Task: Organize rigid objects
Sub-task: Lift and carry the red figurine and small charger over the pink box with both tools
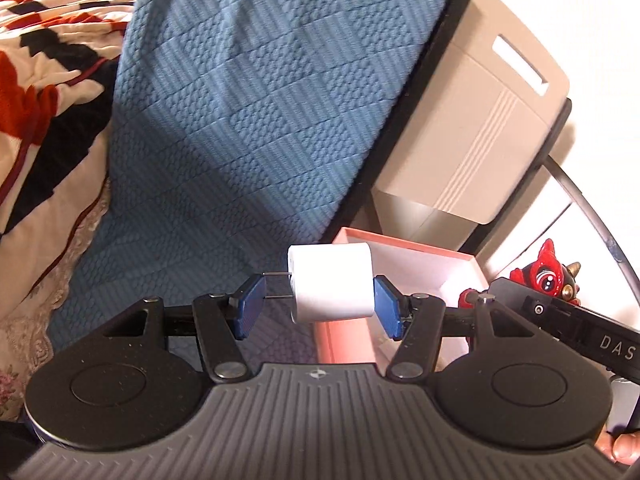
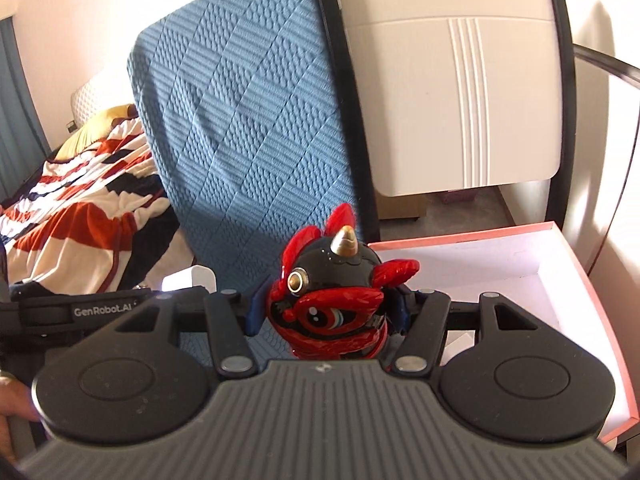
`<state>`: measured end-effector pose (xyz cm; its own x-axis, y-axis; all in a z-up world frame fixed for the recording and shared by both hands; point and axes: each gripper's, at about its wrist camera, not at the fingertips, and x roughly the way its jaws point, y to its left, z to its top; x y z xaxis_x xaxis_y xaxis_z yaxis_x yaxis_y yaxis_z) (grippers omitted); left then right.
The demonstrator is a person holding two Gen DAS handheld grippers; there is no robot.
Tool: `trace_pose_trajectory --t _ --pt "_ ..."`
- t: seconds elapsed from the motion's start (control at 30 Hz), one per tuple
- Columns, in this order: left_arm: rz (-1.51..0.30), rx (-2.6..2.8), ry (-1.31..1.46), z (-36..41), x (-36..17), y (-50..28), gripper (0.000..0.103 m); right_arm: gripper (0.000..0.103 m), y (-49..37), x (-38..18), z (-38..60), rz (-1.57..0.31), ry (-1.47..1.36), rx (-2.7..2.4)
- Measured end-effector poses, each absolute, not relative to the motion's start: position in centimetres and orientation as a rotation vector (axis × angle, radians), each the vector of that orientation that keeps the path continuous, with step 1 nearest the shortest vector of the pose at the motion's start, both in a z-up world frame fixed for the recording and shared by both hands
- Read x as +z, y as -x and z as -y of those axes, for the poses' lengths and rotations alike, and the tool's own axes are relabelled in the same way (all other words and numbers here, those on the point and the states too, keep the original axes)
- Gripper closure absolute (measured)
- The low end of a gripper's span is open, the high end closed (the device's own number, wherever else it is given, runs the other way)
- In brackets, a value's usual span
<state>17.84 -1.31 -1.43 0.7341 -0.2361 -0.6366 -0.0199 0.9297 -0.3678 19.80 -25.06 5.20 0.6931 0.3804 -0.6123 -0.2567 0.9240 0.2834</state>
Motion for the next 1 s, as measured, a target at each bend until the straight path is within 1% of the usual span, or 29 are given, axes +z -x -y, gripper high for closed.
trace_pose_trajectory --t 0.2,0.43,1.0 --pt "-0.747 -0.155 0.351 4.9 -1.3 -18.7 0.039 0.042 -19.9 5.3 27.8 -0.718 -0.19 0.316" --pt "-0.79 -0.176 0.342 8.3 -3.0 -19.3 0.039 0.042 -20.0 4.4 30.9 -0.73 -0.185 0.281" --pt "-0.954 -0.175 0.247 16.2 -9.6 -21.3 0.039 0.042 -20.5 -3.4 36.4 -0.904 -0.149 0.209"
